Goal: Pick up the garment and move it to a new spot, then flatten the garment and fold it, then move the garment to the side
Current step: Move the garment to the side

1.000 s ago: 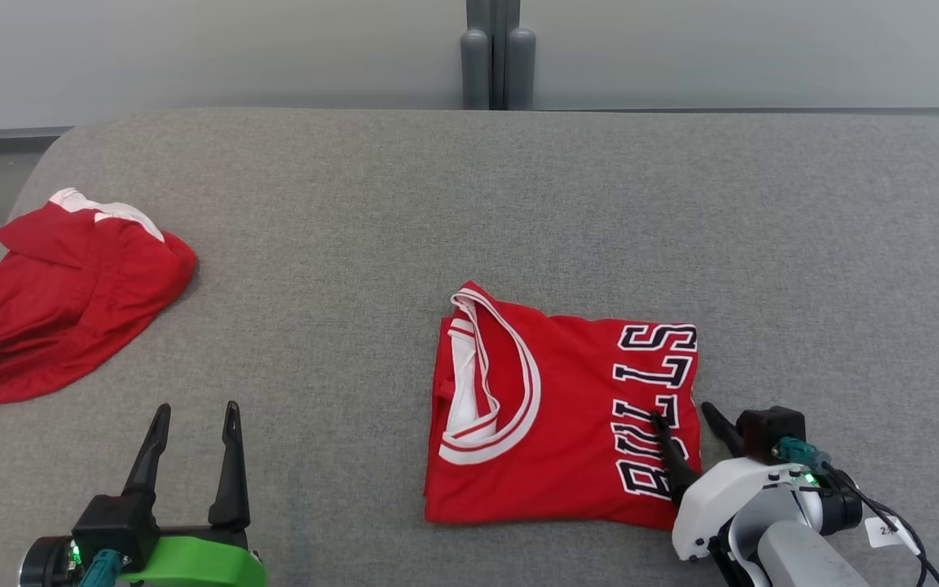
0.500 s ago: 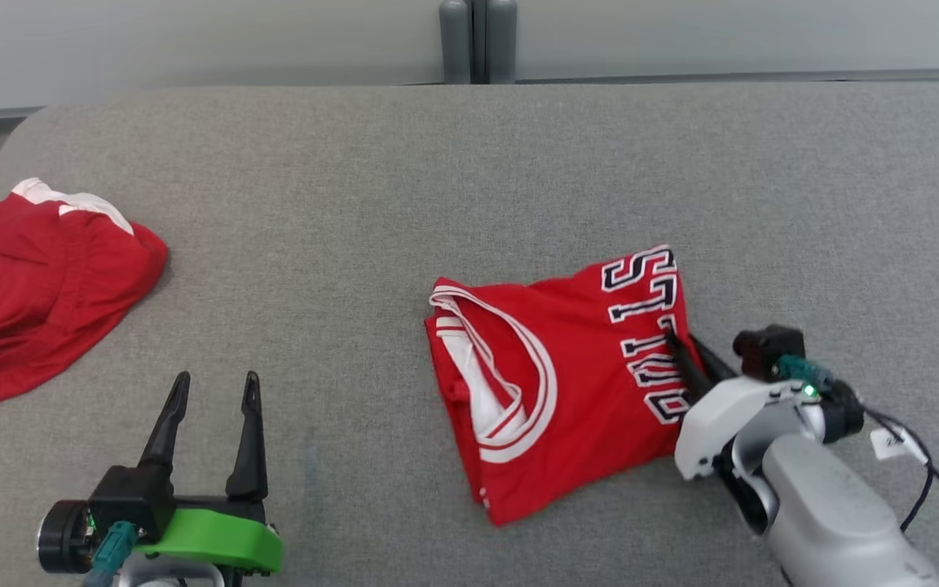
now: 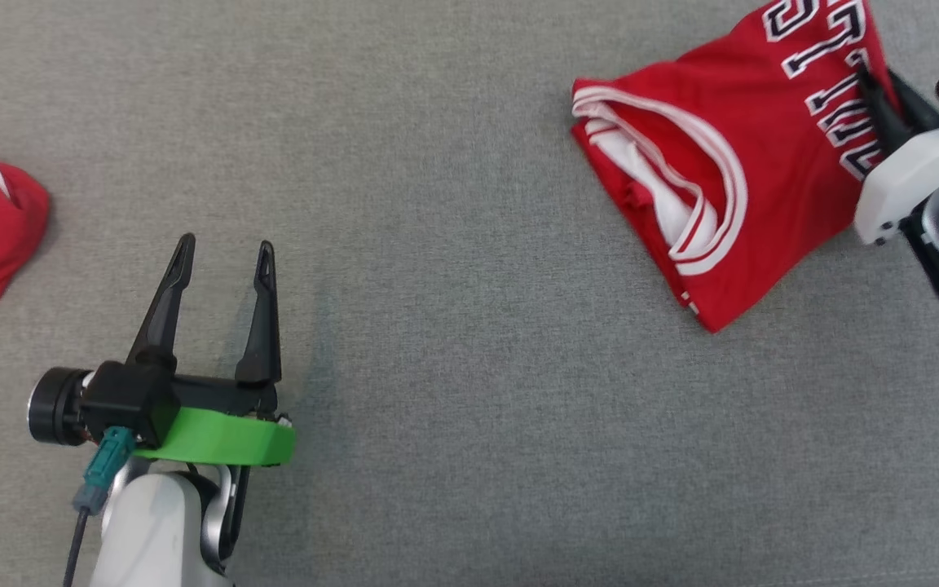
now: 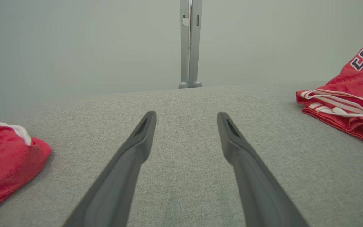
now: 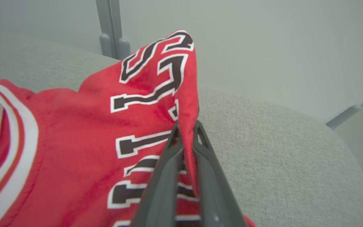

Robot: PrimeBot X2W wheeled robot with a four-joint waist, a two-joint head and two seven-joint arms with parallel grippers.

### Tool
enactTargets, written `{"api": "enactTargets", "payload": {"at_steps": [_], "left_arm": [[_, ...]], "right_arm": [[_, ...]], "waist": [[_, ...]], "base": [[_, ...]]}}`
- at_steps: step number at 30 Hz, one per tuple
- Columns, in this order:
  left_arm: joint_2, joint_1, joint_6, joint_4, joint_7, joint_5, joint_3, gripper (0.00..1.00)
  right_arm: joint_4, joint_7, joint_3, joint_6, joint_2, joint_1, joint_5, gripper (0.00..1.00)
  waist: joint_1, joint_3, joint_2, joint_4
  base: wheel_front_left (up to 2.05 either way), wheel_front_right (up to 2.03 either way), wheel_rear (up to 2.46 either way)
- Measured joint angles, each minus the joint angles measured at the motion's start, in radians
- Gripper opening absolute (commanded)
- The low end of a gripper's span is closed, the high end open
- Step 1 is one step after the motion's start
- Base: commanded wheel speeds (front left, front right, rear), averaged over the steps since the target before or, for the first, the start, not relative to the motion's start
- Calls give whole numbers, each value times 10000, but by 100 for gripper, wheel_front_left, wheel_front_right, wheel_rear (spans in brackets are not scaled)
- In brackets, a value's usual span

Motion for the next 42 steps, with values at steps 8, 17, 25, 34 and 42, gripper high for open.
{"api": "enactTargets", "payload": {"at_steps": [8, 17, 25, 34, 42], "left_arm": [[462, -511, 0, -619, 2, 297, 142, 100], [685, -455, 0, -1243, 2, 426, 238, 100], [732, -439, 0, -1609, -12, 474, 232, 100], [675, -451, 0, -1697, -13, 474, 259, 100], [516, -435, 6, -1369, -13, 372, 359, 100]], "right_arm": [[-165, 81, -81, 0, -1653, -1119, 752, 0], [-261, 370, -58, 0, -2922, -1863, 1127, 0], [142, 658, 52, 0, -3281, -2633, 1028, 0], [961, 591, 123, 0, -3292, -3105, 736, 100], [1375, -263, 86, 0, -2784, -3246, 514, 100]], "waist": [[1, 1357, 0, -887], [1, 2367, 0, -1843], [0, 2883, 0, -2057], [-1, 2964, 0, -1882], [-1, 2566, 0, -1794]], "base": [[0, 0, 0], [0, 0, 0], [0, 0, 0], [0, 0, 0], [0, 0, 0]]}}
